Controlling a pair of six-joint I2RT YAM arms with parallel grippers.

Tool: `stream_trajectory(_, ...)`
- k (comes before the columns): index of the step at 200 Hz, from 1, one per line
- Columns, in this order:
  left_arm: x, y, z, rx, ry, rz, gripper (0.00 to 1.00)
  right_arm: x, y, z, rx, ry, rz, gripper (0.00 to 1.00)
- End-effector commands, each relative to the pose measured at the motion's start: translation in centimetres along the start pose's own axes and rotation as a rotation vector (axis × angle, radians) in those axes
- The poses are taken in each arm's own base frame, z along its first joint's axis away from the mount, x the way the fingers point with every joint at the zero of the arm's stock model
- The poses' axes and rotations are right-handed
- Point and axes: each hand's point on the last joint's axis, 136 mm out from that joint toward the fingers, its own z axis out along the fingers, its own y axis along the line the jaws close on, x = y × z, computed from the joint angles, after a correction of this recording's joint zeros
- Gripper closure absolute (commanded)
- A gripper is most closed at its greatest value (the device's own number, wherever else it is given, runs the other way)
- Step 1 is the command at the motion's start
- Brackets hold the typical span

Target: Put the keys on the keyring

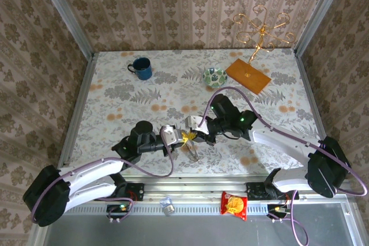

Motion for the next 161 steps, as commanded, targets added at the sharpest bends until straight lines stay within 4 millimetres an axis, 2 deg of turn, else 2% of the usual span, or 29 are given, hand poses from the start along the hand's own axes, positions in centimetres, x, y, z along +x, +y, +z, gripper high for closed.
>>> stream_trajectory(1,-1.1,0.6,0.0,-0.013,-0.013,0.036,1.0,0.2,-0.4,-0.3,0.027,0.018,0.023,0.91)
stream_trajectory(15,-1.1,0.5,-0.1,-0.012,-0.015,0.036,1.0,0.8,-1.3,-0.7,0.074,0.005,0.064,0.76)
stream_trajectory(40,-1.1,0.4,-0.1,-0.01,-0.017,0.036,1.0,1.4,-1.4,-1.0,0.089,-0.006,0.09,0.68)
stream_trajectory(93,-1.3,0.5,0.0,-0.013,-0.025,0.037,1.0,1.6,-0.7,-0.6,0.041,0.0,0.103,0.66)
stream_trajectory(161,-2.0,0.6,-0.2,-0.023,-0.081,0.015,1.0,3.4,-0.4,0.5,0.049,0.042,0.12,0.66)
